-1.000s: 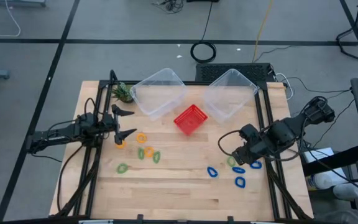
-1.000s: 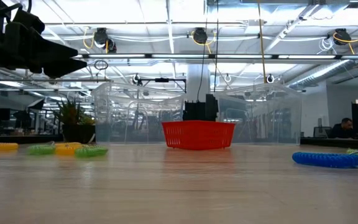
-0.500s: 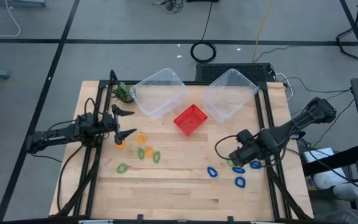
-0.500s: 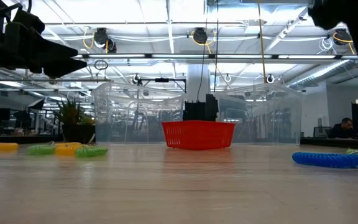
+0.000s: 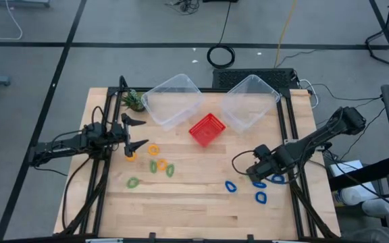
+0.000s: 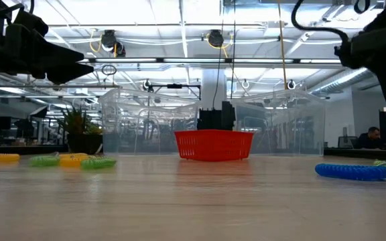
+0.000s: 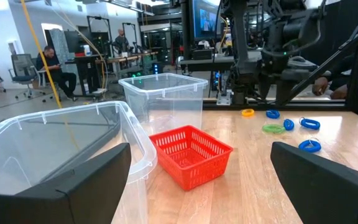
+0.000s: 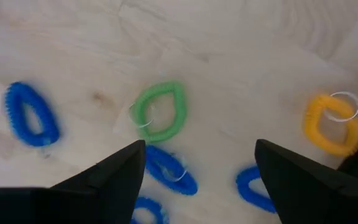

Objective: Sort spring keychains
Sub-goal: Put the green spring keychain into the red bin

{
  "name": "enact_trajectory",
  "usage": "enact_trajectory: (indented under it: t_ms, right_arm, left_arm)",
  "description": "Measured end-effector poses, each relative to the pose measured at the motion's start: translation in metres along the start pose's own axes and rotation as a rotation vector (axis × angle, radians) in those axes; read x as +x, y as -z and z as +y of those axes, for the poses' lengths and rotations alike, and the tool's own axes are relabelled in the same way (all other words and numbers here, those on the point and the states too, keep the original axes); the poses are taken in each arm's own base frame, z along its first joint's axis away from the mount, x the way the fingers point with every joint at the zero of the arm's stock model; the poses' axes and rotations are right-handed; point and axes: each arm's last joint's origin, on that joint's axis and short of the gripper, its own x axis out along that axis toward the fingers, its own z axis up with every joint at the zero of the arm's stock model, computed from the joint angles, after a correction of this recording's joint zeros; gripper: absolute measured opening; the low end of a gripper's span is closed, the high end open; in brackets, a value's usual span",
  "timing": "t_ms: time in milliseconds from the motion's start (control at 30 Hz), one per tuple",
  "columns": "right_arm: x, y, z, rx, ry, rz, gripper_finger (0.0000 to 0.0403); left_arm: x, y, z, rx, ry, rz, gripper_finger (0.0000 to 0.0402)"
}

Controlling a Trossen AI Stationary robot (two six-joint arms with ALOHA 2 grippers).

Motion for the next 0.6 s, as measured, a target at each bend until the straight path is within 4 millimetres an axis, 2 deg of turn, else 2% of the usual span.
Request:
enact_trajectory:
  t_ms: [600]
  right_arm:
    - [0.043, 0.001, 0.019, -0.103, 0.146, -0.041, 0.0292]
  left_arm:
    - [0.0, 0.0, 0.0, 0.0, 0.0, -0.001, 0.0395]
